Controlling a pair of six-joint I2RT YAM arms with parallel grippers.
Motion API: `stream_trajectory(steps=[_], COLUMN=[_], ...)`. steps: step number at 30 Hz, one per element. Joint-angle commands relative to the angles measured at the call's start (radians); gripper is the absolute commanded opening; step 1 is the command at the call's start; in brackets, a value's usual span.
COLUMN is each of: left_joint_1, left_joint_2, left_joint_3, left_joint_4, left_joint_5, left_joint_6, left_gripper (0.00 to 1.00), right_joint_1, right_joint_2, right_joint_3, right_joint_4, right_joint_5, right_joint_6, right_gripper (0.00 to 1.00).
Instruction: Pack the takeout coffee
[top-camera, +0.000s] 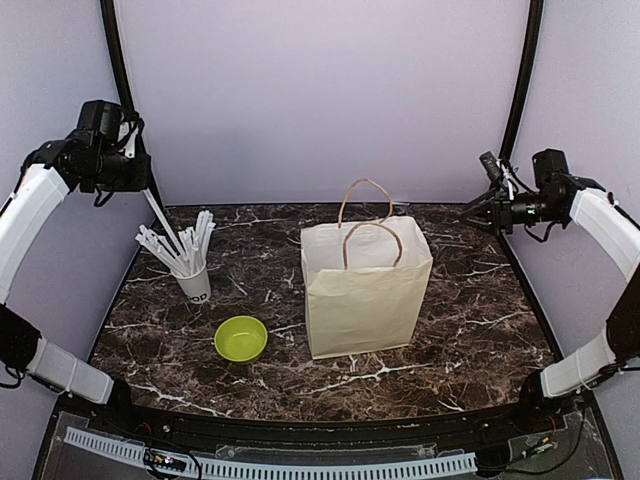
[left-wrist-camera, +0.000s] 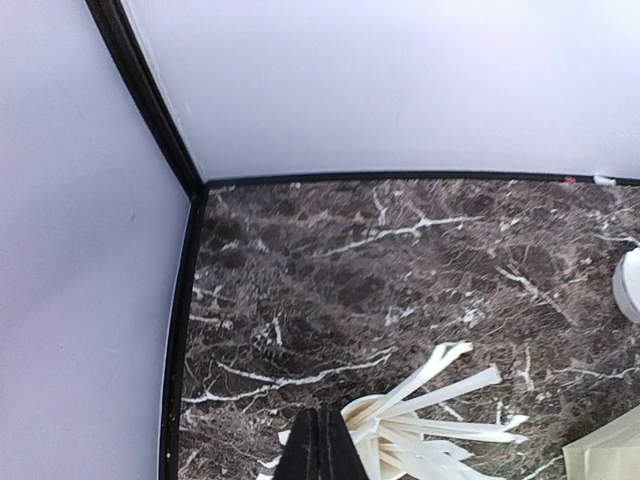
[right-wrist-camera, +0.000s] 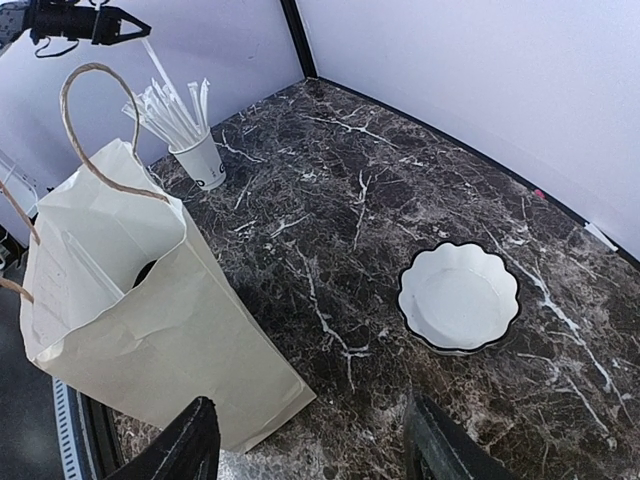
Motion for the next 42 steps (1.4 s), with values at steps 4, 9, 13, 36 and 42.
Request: stream_trajectory(steps=[4,9,13,36,42], left_joint_1=[-0.094,-0.097,-0.1,-0.448,-0.562], left_joint_2=[-0.16,-0.219,-0.234,-0.067,0.078], left_joint_3=[0.096,0.095,0.076,-0.205,-0.224], left_joint_4=[0.092,0.28,0.429,0.919,1.046], left_joint_5=[0.108,0.464,0.643,0.814,0.737], left_joint_6=[0.043,-0.051,-0.166,-0.445,-0.439], left_gripper=[0.0,0.0,0.0,0.0,0.0], right_joint_1=[-0.002,-0.002,-0.002,-0.002,-0.002], right_joint_2=[0.013,0.018,0.008,-0.046,-0.059], right_joint_3=[0.053,0.06,0.054,0.004,-0.007], right_joint_4=[-0.022,-0.027,-0.026,0.007,0.013], right_joint_5=[-0.009,-0.003,0.001,0.022,0.023], right_joint_6=[-0.014,-0.013,-0.014,0.004,0.004], right_gripper=[0.63,0.63,0.63,0.63,0.63])
